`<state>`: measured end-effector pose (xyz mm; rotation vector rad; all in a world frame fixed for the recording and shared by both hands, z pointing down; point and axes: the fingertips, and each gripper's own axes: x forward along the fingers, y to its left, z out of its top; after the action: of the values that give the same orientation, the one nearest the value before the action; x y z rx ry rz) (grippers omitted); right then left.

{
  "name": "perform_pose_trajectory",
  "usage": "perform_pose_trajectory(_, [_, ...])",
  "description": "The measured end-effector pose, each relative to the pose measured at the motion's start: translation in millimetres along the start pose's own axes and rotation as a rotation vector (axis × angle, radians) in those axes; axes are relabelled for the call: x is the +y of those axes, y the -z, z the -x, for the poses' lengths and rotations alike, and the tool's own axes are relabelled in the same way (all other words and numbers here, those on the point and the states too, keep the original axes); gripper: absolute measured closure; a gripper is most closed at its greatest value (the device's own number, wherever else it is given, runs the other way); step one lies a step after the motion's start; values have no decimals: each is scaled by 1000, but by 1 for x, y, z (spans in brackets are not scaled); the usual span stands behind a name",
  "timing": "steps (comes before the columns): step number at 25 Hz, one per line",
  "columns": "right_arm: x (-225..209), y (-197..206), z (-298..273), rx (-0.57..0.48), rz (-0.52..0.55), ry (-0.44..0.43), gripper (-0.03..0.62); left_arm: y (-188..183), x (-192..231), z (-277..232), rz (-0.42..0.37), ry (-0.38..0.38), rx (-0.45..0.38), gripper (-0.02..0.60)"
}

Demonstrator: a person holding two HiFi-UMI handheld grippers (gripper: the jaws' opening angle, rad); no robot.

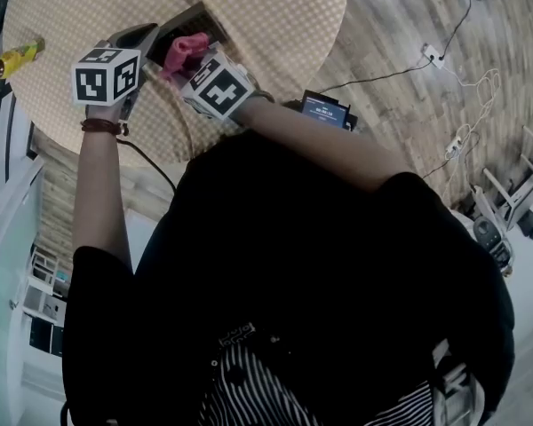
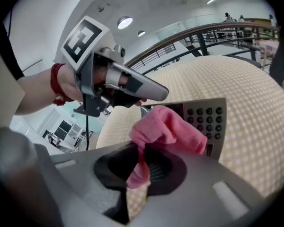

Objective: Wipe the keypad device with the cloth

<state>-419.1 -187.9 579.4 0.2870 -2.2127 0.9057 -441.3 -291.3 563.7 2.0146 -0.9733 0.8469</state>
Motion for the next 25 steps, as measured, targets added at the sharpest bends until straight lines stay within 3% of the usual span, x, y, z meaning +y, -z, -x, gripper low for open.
perform_pose_trajectory(6, [-13,-26,-16,-30,28,37,548,3,3,-2,54,-22,-37,578])
perform_pose_trajectory(14, [-4,-44,-19,-116,-50,64,548,2,0,0,52,-16,-38,578])
perform_pose_trajectory(21, [-17,-8,-36,-49,-178,-3,548,3,1,0,59,-35,-73,578])
perform_pose_trajectory(25, [-23,28,-45,50,-236,-20,548,4,0,1,64,-38,-89,580])
